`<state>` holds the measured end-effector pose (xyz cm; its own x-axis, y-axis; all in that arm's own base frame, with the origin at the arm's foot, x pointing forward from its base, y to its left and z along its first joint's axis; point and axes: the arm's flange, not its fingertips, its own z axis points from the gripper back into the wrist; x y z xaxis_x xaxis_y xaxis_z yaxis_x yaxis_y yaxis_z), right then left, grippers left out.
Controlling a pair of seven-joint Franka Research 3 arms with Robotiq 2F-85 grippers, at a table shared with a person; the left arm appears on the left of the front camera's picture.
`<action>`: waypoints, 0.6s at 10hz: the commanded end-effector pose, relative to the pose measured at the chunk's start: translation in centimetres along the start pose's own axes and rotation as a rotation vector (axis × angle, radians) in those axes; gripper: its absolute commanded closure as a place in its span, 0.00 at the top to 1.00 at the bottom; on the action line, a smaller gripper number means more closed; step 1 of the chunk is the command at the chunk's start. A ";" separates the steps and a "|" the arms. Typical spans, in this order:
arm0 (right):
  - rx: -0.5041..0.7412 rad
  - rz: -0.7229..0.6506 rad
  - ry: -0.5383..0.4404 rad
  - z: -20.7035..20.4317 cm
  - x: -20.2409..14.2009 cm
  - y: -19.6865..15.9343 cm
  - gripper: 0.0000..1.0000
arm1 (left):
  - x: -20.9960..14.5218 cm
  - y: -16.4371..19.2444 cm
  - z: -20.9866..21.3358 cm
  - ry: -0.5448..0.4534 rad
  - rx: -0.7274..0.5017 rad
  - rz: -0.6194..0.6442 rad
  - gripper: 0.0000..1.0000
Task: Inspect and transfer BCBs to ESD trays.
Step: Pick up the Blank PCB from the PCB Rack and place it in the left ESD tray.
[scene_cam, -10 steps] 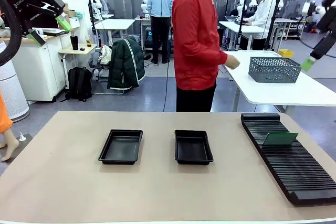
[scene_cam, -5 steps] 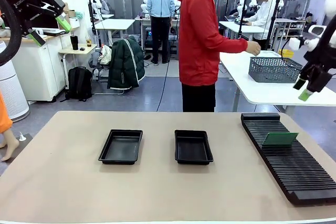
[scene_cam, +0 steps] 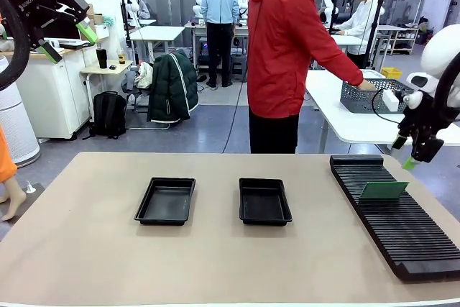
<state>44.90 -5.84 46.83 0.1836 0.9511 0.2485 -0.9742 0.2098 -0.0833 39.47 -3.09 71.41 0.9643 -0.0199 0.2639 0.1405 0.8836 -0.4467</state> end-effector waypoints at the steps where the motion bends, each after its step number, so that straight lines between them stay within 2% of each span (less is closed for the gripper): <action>1: -0.032 0.040 0.040 -2.1 -0.4 0.4 1.00 | 0.0 0.1 0.0 -0.001 -0.001 0.001 1.00; 6: -0.054 0.074 0.087 -6.9 -1.3 0.4 1.00 | 0.0 0.1 0.0 -0.001 -0.001 0.001 1.00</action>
<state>45.05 -5.45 40.73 0.1553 0.9715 0.1790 -0.9753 0.1796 -0.1284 39.48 -3.09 71.41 0.9643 -0.0199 0.2639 0.1405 0.8836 -0.4467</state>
